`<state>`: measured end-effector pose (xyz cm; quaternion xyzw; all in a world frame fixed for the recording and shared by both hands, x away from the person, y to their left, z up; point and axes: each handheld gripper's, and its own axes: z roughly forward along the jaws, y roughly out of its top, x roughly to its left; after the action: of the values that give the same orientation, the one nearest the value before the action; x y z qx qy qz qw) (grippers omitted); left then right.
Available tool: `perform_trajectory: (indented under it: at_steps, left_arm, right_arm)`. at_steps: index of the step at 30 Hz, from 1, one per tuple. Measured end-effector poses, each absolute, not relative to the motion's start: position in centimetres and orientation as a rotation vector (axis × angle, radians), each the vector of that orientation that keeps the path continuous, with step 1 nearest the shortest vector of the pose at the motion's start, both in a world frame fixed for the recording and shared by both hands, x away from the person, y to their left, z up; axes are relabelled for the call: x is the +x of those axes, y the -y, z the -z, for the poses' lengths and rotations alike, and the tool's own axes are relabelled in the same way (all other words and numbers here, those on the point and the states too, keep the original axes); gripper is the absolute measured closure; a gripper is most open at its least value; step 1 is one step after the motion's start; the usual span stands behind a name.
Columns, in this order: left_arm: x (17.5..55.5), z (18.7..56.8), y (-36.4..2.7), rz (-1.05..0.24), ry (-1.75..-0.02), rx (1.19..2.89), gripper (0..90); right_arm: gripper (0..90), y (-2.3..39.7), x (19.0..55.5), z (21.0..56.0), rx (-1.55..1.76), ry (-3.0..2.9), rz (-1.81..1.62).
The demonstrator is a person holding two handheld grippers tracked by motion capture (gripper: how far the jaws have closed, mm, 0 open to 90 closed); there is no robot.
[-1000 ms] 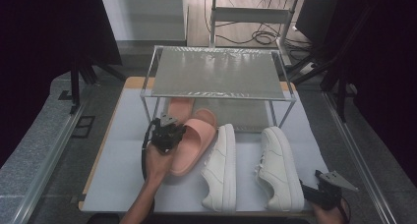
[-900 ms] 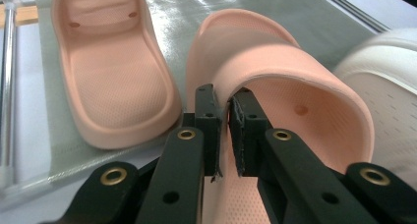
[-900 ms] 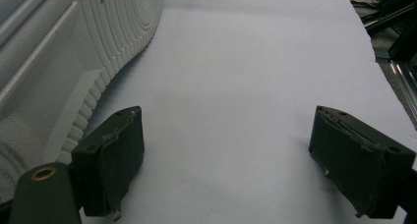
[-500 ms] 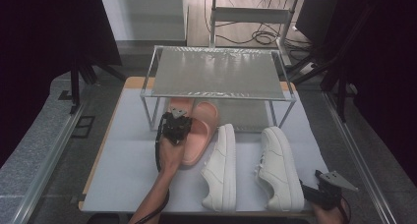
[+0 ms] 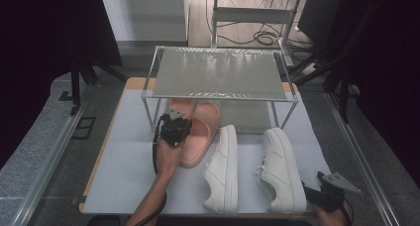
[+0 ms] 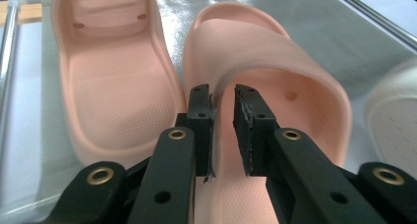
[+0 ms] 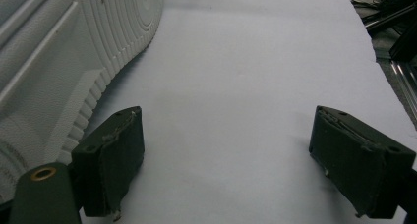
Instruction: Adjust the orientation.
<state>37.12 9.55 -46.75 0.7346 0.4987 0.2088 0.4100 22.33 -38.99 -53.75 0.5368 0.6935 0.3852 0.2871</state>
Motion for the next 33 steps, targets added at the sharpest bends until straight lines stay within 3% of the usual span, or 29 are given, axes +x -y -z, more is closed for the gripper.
perform_trajectory:
  at_steps: [8,16,33]
  left_arm:
    - [33.9,45.9,-11.9,-0.471,-1.146,1.892,77.9]
    - [30.8,46.5,-13.3,-0.435,-1.090,1.948,89.5]
    - [27.4,49.9,-12.9,-0.351,-1.041,2.065,89.9]
  right_arm:
    - [13.2,39.0,22.3,53.8,1.434,-1.850,-1.030]
    - [13.2,38.9,22.3,53.7,1.434,-1.850,-1.025]
    - [13.2,38.9,22.4,53.8,1.435,-1.848,-1.025]
